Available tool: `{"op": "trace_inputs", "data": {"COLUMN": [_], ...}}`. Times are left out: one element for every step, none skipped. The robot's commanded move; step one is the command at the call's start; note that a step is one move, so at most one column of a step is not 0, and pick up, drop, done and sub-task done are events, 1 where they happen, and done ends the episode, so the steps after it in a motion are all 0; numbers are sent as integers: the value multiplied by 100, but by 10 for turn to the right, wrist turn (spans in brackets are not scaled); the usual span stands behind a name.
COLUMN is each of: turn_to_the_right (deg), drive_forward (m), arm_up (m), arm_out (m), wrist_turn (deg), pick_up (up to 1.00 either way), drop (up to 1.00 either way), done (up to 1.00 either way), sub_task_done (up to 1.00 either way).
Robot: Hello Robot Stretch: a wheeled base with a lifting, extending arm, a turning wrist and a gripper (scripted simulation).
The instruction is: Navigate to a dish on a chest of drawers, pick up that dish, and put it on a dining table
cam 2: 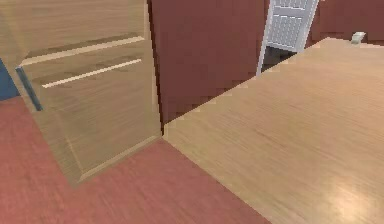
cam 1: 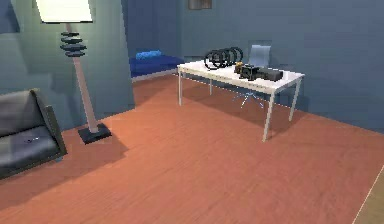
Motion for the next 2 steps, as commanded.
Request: {"op": "trace_inputs", "data": {"turn_to_the_right": [0,-450], "drive_forward": [25,0], "arm_up": [0,0], "arm_out": [0,0], "wrist_turn": [0,0], "pick_up": [0,0], "drop": [0,0], "done": [0,0], "sub_task_done": [0,0]}}
